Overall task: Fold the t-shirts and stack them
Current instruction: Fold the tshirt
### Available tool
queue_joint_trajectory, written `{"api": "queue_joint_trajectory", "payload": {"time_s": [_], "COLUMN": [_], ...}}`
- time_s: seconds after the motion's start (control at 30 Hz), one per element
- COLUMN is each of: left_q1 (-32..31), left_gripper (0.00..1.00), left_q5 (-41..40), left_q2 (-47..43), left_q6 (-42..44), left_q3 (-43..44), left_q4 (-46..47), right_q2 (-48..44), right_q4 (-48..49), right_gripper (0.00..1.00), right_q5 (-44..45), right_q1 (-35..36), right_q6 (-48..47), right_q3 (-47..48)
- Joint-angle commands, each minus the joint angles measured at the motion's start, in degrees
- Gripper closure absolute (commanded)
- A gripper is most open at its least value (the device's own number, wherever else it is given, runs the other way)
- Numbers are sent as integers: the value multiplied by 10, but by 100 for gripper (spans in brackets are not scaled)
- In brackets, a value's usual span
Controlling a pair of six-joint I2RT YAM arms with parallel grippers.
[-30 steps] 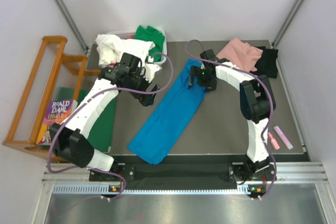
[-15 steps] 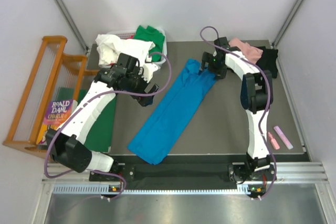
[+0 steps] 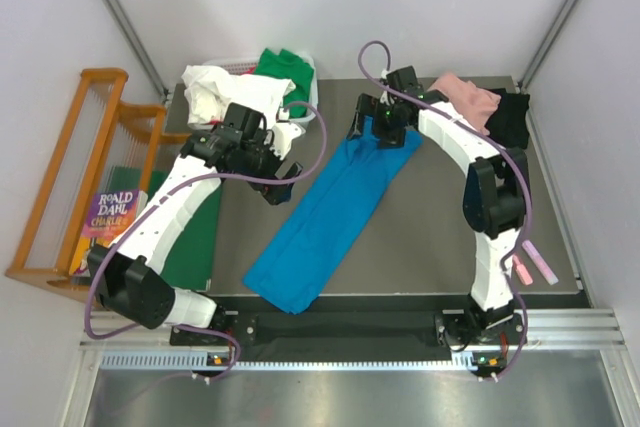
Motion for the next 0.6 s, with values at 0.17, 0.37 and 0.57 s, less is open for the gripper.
{"api": "queue_joint_trajectory", "payload": {"time_s": [0.17,0.37,0.57], "left_q1": [3,3,3], "left_gripper": [1,1,1], "left_q5": [1,-4,-6], "left_q2": [-22,-24,-28], "left_q6": [1,7,12], "left_q3": [-6,-12,-19], "left_q4": [15,15,18], "right_q2": [42,76,110], "right_q4": [75,75,45], "right_gripper": [0,0,0], "right_q5": [-20,-10,37], "right_q1": [9,11,-6], "right_q6": [34,35,25], "right_q3": [-70,-62,-31]}}
